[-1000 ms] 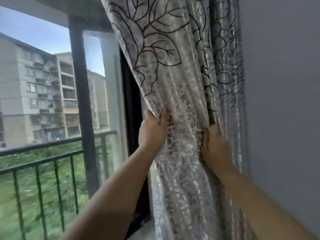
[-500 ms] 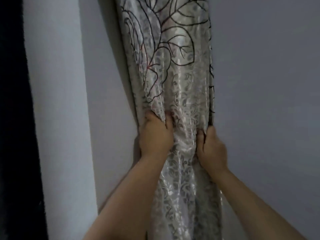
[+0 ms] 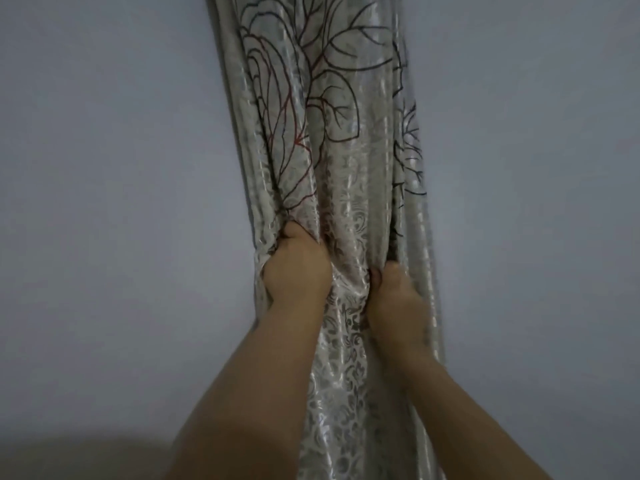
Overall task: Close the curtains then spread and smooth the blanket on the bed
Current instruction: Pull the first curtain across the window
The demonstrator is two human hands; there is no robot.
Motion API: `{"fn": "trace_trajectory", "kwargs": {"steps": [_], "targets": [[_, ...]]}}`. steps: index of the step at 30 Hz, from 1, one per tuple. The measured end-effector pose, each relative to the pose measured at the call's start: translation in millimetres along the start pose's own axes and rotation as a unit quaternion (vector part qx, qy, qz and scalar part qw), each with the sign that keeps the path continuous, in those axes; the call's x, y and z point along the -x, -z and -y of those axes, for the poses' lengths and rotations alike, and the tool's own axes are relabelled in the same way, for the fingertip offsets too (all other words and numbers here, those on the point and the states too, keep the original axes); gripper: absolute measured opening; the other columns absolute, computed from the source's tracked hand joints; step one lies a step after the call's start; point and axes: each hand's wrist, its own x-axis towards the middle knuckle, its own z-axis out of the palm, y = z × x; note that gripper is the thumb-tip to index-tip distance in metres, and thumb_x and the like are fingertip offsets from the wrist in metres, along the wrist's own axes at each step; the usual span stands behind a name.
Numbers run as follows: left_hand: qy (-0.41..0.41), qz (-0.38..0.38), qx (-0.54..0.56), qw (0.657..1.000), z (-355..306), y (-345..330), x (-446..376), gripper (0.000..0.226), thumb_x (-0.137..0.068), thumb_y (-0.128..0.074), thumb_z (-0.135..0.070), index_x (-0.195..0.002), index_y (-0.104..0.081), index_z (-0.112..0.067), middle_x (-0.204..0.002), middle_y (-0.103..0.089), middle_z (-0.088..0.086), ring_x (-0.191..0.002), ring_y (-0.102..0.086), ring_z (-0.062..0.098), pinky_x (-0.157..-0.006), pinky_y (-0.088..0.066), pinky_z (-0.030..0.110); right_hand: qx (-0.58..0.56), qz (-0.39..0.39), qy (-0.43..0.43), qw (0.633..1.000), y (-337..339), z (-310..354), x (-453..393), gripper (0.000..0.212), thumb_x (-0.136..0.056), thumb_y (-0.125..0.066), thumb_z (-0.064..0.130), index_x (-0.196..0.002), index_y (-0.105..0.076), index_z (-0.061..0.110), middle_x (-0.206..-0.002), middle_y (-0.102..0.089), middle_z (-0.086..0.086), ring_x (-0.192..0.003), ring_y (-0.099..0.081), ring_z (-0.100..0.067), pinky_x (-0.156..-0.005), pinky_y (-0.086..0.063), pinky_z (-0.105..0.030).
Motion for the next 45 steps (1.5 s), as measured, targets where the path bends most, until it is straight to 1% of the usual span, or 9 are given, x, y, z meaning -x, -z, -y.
{"fn": "trace_trajectory", "kwargs": {"steps": [6, 11, 15, 19, 23, 27, 32, 38, 45], "targets": [[-0.011, 0.052, -0.032, 0.998, -3.0, -30.0, -10.1, 0.040, -0.099, -0.027, -0.027, -0.123, -0.035, 0.005, -0.111, -0.063, 0.017, -0.094, -0.065, 0.031, -0.071, -0.051, 0.039, -0.025, 0.026, -0.001, 0.999, -21.5, -29.0, -2.0, 0.034, -0.085, -0.037, 0.028, -0.071, -0.051, 0.002, -0.057, -0.061, -0.017, -0.042, -0.057, -0.033, -0.035, -0.043, -0.033], [0.082, 0.174, 0.148, 0.970, -10.0, -4.9, -29.9, 0.046, -0.096, -0.036, -0.025, -0.132, -0.036, 0.004, -0.132, -0.050, 0.022, -0.117, -0.051, 0.034, -0.098, -0.045, 0.039, -0.086, 0.080, -0.052, 0.992, -12.1, -27.5, -17.2, 0.030, -0.093, -0.044, 0.035, -0.073, -0.037, 0.013, -0.060, -0.048, -0.005, -0.057, -0.056, -0.029, -0.051, -0.034, -0.030], [0.132, -0.015, 0.341, 0.931, -35.8, 33.2, -45.5, 0.058, -0.088, -0.052, -0.036, -0.130, -0.039, 0.001, -0.133, -0.048, 0.018, -0.117, -0.049, 0.033, -0.099, -0.044, 0.039, -0.169, 0.010, -0.106, 0.980, 11.3, -15.6, -57.3, 0.037, -0.089, -0.051, 0.037, -0.087, -0.051, 0.000, -0.095, -0.050, -0.017, -0.091, -0.052, -0.030, -0.075, -0.043, -0.037], [0.091, -0.184, 0.274, 0.940, -48.6, 53.5, -50.2, 0.066, -0.086, -0.057, -0.036, -0.129, -0.030, 0.005, -0.133, -0.039, 0.023, -0.121, -0.041, 0.035, -0.095, -0.039, 0.040, -0.246, -0.064, -0.048, 0.966, 33.6, 24.0, -112.9, 0.031, -0.084, -0.060, 0.035, -0.091, -0.047, 0.008, -0.092, -0.036, -0.003, -0.086, -0.040, -0.016, -0.068, -0.031, -0.024], [0.039, -0.136, 0.216, 0.966, -40.1, 51.7, -67.3, 0.054, -0.095, -0.040, -0.039, -0.129, -0.035, 0.002, -0.136, -0.037, 0.023, -0.123, -0.039, 0.033, -0.097, -0.037, 0.041, -0.238, -0.082, 0.007, 0.968, 40.1, 39.3, -152.6, 0.032, -0.090, -0.050, 0.037, -0.086, -0.054, 0.006, -0.082, -0.051, -0.004, -0.076, -0.046, -0.016, -0.056, -0.023, -0.021], [-0.009, -0.112, 0.063, 0.992, -30.5, 35.2, -82.4, 0.055, -0.098, -0.026, -0.040, -0.122, -0.046, 0.004, -0.128, -0.041, 0.022, -0.117, -0.041, 0.037, -0.093, -0.039, 0.045, -0.020, -0.069, 0.105, 0.992, 20.3, 24.4, -163.1, 0.056, -0.094, -0.025, 0.043, -0.076, -0.058, 0.002, -0.073, -0.067, -0.020, -0.063, -0.056, -0.028, -0.062, -0.029, -0.032], [-0.035, -0.075, -0.007, 0.997, -38.2, -0.1, -110.5, 0.054, -0.099, -0.024, -0.037, -0.114, -0.051, 0.008, -0.127, -0.039, 0.020, -0.119, -0.036, 0.034, -0.095, -0.037, 0.044, 0.038, -0.205, 0.109, 0.972, -14.9, -0.1, -161.3, 0.037, -0.080, -0.047, 0.027, -0.049, -0.058, 0.010, -0.037, -0.057, -0.006, -0.029, -0.046, -0.021, -0.060, -0.048, -0.029], [-0.099, -0.051, -0.102, 0.989, -31.8, -31.7, -116.8, 0.052, -0.100, -0.025, -0.034, -0.126, -0.042, 0.008, -0.125, -0.037, 0.021, -0.116, -0.035, 0.034, -0.090, -0.040, 0.041, 0.045, -0.165, 0.089, 0.981, -33.1, -18.9, -144.6, 0.023, -0.066, -0.072, 0.010, -0.048, -0.057, 0.010, -0.047, -0.058, -0.007, -0.042, -0.053, -0.022, -0.062, -0.022, -0.031], [-0.178, 0.071, -0.286, 0.939, 19.5, -40.6, -26.4, 0.042, -0.088, -0.031, -0.022, -0.110, -0.065, -0.011, -0.117, -0.057, 0.013, -0.118, -0.049, 0.029, -0.109, -0.032, 0.036, 0.007, -0.114, 0.045, 0.992, -14.6, -0.2, -125.5, 0.013, -0.062, -0.072, 0.004, -0.053, -0.062, 0.005, -0.058, -0.064, -0.012, -0.054, -0.060, -0.026, -0.066, -0.021, -0.033]]}}
